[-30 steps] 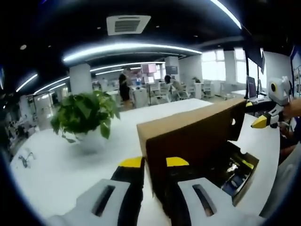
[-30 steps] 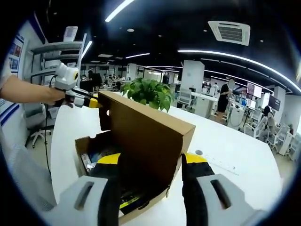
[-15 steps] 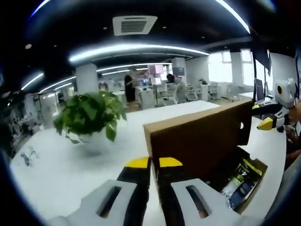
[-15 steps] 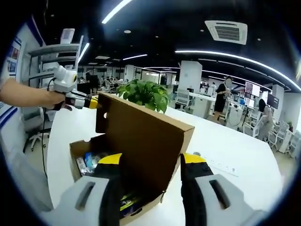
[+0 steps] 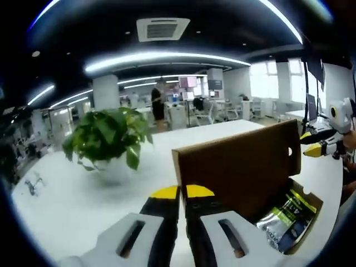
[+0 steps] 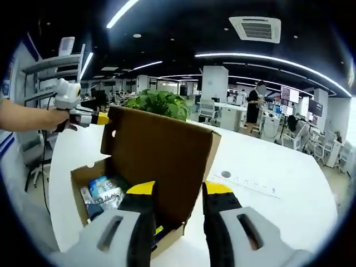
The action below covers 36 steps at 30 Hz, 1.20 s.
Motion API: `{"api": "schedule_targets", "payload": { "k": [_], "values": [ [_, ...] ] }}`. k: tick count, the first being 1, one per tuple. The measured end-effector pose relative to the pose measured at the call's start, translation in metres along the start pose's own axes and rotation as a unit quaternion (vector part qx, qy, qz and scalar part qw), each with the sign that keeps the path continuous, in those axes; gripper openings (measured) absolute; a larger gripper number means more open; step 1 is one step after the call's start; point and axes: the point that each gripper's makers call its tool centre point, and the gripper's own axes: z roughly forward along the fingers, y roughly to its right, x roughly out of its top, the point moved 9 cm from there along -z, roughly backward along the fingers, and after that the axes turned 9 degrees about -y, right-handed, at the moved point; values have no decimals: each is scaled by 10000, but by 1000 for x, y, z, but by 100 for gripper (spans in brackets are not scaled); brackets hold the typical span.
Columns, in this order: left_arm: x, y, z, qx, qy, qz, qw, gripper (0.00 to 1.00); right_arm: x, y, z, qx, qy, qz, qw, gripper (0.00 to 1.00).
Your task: Operate the shoe box by opening the lid, removing the specified soft item, and placing it in the target area until the item is outside and the box remains undamaged.
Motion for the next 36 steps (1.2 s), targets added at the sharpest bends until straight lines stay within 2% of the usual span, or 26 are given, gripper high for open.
{"api": "schedule_targets", "payload": {
  "k": [6, 12, 21, 30, 36],
  "values": [
    [1, -3, 9, -25, -4, -65, 10000, 0, -22, 2, 6, -204, -278, -16, 9994, 19],
    [3, -6, 19, -52, -50, -65, 10000, 0, -34, 7, 15, -321, -481, 39, 9983, 11],
    [5, -11, 33, -85, -130, -73, 9999, 0, -37, 13, 32, -299, -518, 553, 9967, 4],
    [3, -16, 49, -98, -163, -241, 9995, 0, -40, 15, 39, -363, -531, 659, 9958, 2],
    [-3, -12, 54, -36, -308, -149, 9994, 2, -40, 17, 40, -315, -541, 804, 9948, 1]
  ]
}}
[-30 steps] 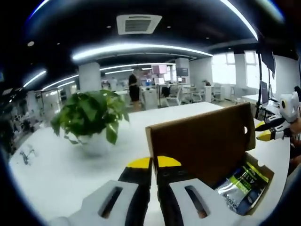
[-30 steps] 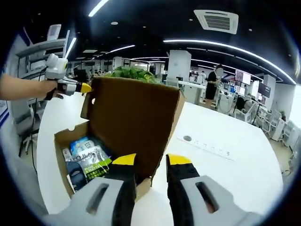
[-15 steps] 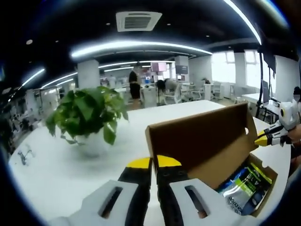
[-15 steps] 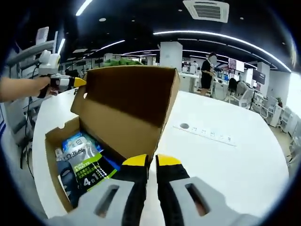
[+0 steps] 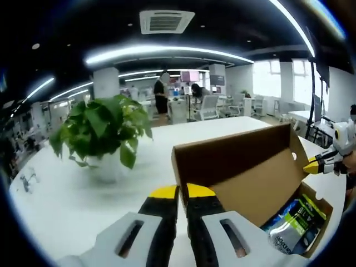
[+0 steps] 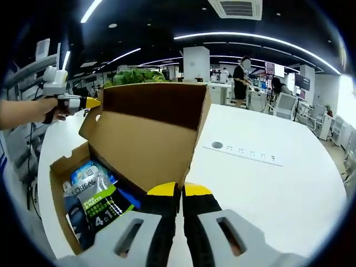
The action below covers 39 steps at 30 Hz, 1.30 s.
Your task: Operate the shoe box by opening the lid, removing the specified soft item, and placing it in the target area until the item is outside and the box remains undamaged.
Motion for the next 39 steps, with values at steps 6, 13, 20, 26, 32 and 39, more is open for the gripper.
{"api": "schedule_targets", "payload": {
  "k": [6, 13, 20, 26, 32, 39],
  "values": [
    [-21, 5, -5, 9, -216, -99, 9997, 5, 1, 1, 3, -10, -63, -115, 9999, 1],
    [-55, 19, -17, 213, -247, -266, 9991, 2, 2, 3, 6, -7, -104, -279, 9996, 2],
    [-60, 19, -17, 258, -272, -355, 9987, 0, 4, 4, 11, 1, -180, -435, 9989, 2],
    [-58, 19, -13, 243, -349, -277, 9987, 0, 5, 6, 15, 17, -257, -500, 9984, 3],
    [-57, 17, -9, 230, -385, -295, 9986, 0, 5, 7, 18, 41, -318, -548, 9980, 4],
    [-56, 15, -2, 266, -487, -320, 9979, 0, 6, 8, 22, 22, -405, -574, 9975, 5]
  ]
}}
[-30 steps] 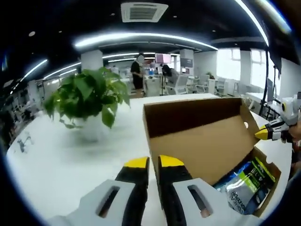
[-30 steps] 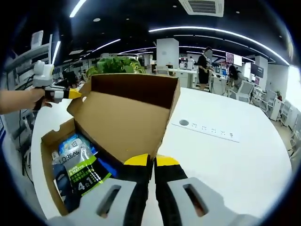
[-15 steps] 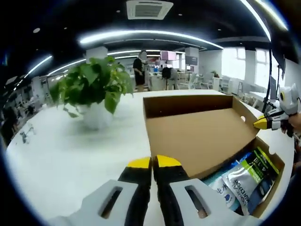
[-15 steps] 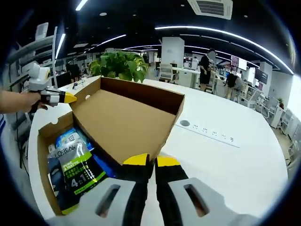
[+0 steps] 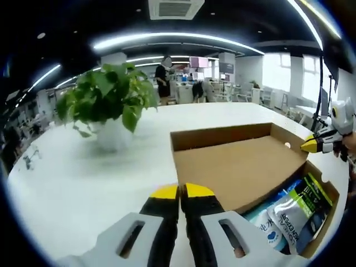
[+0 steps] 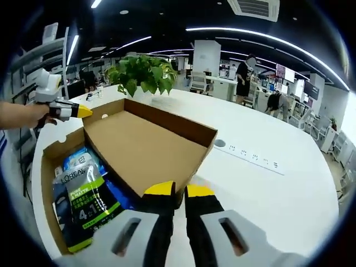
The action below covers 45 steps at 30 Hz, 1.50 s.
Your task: Operate the shoe box by opening the lid, removing the specified soft item, and placing it in the target area until the item is outside and the box remains undamaged.
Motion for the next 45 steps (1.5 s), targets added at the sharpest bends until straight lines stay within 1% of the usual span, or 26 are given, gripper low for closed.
{"api": "schedule_targets", "payload": {
  "k": [13, 16, 27, 31, 37, 40, 45],
  "values": [
    [3, 0, 12, 122, -320, 2, 9994, 0, 2, 1, 8, -60, -177, -62, 9998, 6],
    [3, 0, 13, 143, -398, -74, 9991, 0, 2, 1, 9, -65, -235, -31, 9997, 6],
    [4, 1, 16, 173, -579, -79, 9981, 0, 3, 2, 12, -54, -355, 60, 9993, 6],
    [5, 0, 15, 171, -587, -45, 9981, 0, 3, 3, 9, 18, -320, 221, 9992, 6],
    [7, 0, 11, 146, -562, -42, 9983, 0, 3, 4, 4, 148, -312, 284, 9990, 9],
    [9, -1, 7, 133, -561, 31, 9983, 0, 1, 3, -2, 221, -306, 305, 9988, 9],
    [12, 0, -5, 65, -506, 94, 9987, 1, -2, -2, -14, 378, -285, 384, 9981, 16]
  ]
}}
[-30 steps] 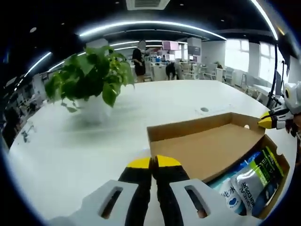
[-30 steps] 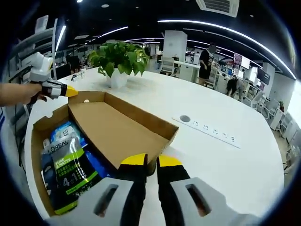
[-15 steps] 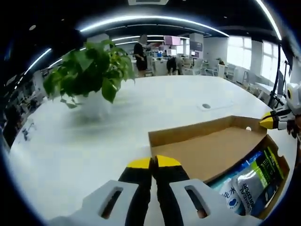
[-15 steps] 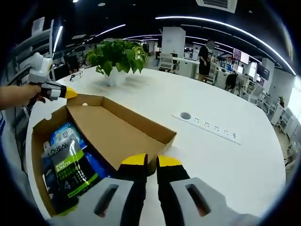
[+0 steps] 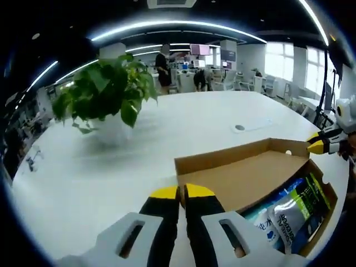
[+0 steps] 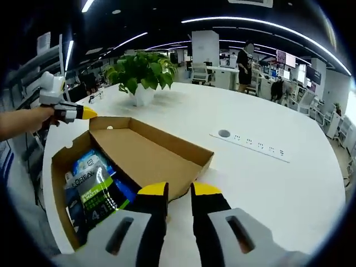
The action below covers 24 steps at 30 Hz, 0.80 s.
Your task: Operate the shoe box by opening the lid, removing the specified soft item, and placing it in the target area until the item is outside and the box remains undamaged.
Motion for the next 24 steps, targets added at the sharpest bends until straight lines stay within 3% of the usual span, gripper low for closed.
{"api": "schedule_targets", "payload": {
  "k": [11, 24],
  "values": [
    [-11, 20, -22, -470, -242, 166, 9985, 11, -4, -18, -32, 246, -68, -74, 9996, 24],
    [-36, 55, -37, -1244, -793, 356, 9884, 20, -18, -39, -57, 478, -292, -142, 9983, 34]
  ]
}}
